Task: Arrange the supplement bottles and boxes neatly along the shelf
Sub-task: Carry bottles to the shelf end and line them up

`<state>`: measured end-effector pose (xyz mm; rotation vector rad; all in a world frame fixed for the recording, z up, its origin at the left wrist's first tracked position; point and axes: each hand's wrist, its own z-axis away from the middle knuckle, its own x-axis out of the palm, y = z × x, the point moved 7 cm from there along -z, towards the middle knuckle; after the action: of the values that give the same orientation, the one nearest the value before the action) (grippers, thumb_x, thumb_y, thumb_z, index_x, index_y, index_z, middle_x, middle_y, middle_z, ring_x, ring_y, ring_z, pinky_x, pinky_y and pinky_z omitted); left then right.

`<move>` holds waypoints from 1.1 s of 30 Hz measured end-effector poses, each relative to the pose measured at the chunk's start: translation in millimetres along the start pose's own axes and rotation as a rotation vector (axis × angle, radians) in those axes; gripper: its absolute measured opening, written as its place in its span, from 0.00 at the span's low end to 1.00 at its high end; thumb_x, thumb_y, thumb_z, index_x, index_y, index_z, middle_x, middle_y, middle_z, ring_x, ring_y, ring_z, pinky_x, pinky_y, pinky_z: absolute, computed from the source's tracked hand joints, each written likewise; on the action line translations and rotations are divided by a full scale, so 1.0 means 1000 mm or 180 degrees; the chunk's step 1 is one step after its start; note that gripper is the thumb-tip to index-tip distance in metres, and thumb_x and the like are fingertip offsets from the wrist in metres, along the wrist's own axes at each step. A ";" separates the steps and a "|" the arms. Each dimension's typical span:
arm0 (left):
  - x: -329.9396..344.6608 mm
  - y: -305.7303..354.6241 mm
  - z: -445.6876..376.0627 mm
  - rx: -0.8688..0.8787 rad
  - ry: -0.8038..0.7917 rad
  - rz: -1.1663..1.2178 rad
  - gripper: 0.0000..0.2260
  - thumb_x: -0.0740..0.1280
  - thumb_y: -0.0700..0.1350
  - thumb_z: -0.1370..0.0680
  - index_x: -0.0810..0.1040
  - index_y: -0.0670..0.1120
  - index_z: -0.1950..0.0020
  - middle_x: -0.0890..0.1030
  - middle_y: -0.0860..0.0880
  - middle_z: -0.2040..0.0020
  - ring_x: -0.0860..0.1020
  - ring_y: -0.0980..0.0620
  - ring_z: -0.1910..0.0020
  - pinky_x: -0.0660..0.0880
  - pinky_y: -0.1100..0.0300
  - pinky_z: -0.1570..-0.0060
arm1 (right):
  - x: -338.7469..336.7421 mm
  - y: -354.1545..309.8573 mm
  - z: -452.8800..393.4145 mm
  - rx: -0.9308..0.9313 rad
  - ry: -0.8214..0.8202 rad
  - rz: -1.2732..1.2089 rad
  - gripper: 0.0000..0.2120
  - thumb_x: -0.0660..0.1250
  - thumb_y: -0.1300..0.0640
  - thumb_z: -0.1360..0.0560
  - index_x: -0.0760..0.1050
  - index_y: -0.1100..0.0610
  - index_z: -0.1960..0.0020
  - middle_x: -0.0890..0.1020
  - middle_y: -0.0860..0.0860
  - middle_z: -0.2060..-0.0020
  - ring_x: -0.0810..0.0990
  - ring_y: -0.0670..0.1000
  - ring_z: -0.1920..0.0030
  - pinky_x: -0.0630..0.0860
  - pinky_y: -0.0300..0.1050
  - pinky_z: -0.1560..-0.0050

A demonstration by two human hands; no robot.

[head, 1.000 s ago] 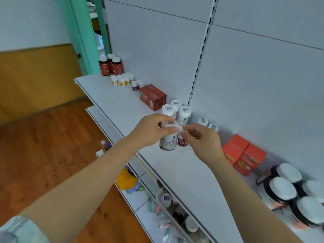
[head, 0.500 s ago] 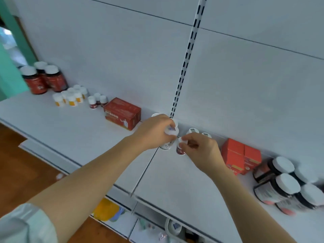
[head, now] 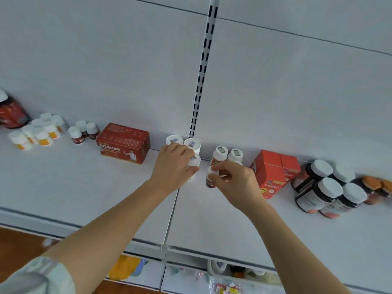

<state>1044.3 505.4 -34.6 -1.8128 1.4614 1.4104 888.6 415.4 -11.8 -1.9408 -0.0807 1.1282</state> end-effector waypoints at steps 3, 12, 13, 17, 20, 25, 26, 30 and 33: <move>0.002 0.001 0.000 0.0030 0.0007 -0.0212 0.14 0.73 0.57 0.32 0.79 0.49 0.55 0.80 0.52 0.54 0.77 0.46 0.50 0.73 0.48 0.49 | -0.003 0.000 -0.002 -0.0032 0.0061 -0.0019 0.07 0.76 0.59 0.29 0.83 0.53 0.52 0.82 0.41 0.64 0.81 0.38 0.60 0.73 0.25 0.57; 0.005 -0.007 0.002 0.0015 -0.0053 -0.0333 0.13 0.72 0.57 0.30 0.78 0.51 0.52 0.80 0.52 0.52 0.76 0.47 0.48 0.72 0.50 0.47 | 0.003 -0.003 -0.009 -0.0130 0.0050 -0.0082 0.07 0.76 0.60 0.29 0.84 0.56 0.51 0.81 0.42 0.63 0.80 0.37 0.59 0.71 0.23 0.57; 0.004 -0.007 0.002 0.0017 -0.0047 -0.0318 0.13 0.73 0.57 0.30 0.78 0.51 0.52 0.80 0.52 0.52 0.76 0.47 0.48 0.72 0.50 0.47 | 0.004 -0.004 -0.009 -0.0140 0.0043 -0.0090 0.07 0.76 0.60 0.29 0.83 0.56 0.51 0.81 0.42 0.63 0.80 0.37 0.59 0.71 0.23 0.58; 0.005 -0.009 0.001 0.0027 -0.0056 -0.0177 0.14 0.74 0.56 0.31 0.77 0.50 0.52 0.79 0.52 0.52 0.76 0.47 0.49 0.73 0.51 0.49 | 0.004 -0.004 -0.010 -0.0120 0.0039 -0.0123 0.07 0.75 0.60 0.29 0.83 0.56 0.51 0.81 0.41 0.64 0.80 0.36 0.61 0.71 0.24 0.58; 0.006 -0.010 0.001 -0.0004 -0.0056 -0.0073 0.15 0.74 0.56 0.31 0.77 0.50 0.52 0.79 0.53 0.52 0.76 0.47 0.49 0.72 0.51 0.49 | 0.002 -0.002 -0.010 -0.0091 0.0031 -0.0110 0.06 0.75 0.60 0.29 0.83 0.56 0.51 0.81 0.41 0.64 0.80 0.37 0.61 0.72 0.25 0.58; 0.005 -0.009 0.003 0.0045 -0.0009 -0.0092 0.16 0.74 0.57 0.31 0.77 0.48 0.51 0.78 0.51 0.49 0.76 0.46 0.46 0.73 0.51 0.47 | -0.003 -0.005 -0.011 -0.0159 0.0076 -0.0055 0.06 0.75 0.59 0.29 0.83 0.55 0.52 0.82 0.42 0.64 0.80 0.40 0.61 0.74 0.28 0.58; 0.004 -0.009 0.003 0.0072 0.0035 -0.0114 0.18 0.73 0.58 0.31 0.77 0.48 0.50 0.78 0.51 0.48 0.76 0.46 0.45 0.73 0.51 0.47 | -0.004 -0.005 -0.011 -0.0167 0.0095 -0.0030 0.06 0.75 0.58 0.29 0.83 0.54 0.52 0.82 0.43 0.64 0.80 0.41 0.60 0.74 0.30 0.57; -0.014 -0.012 0.002 0.0063 0.0272 -0.0080 0.16 0.67 0.58 0.26 0.77 0.48 0.46 0.78 0.51 0.45 0.75 0.47 0.43 0.71 0.52 0.44 | -0.010 -0.008 -0.015 -0.0264 0.0206 0.0083 0.07 0.76 0.57 0.29 0.84 0.54 0.52 0.80 0.41 0.64 0.78 0.40 0.59 0.70 0.25 0.57; -0.031 -0.020 0.007 0.0101 0.0422 -0.0188 0.14 0.64 0.55 0.23 0.77 0.46 0.45 0.78 0.50 0.44 0.75 0.46 0.42 0.71 0.50 0.42 | -0.008 -0.015 -0.021 -0.0457 0.0284 0.0188 0.07 0.76 0.58 0.30 0.84 0.55 0.52 0.77 0.37 0.65 0.76 0.41 0.60 0.69 0.26 0.56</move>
<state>1060.5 532.9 -15.4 -1.9455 1.4726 1.2531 904.3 407.9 8.0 -2.1308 -0.0578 1.0981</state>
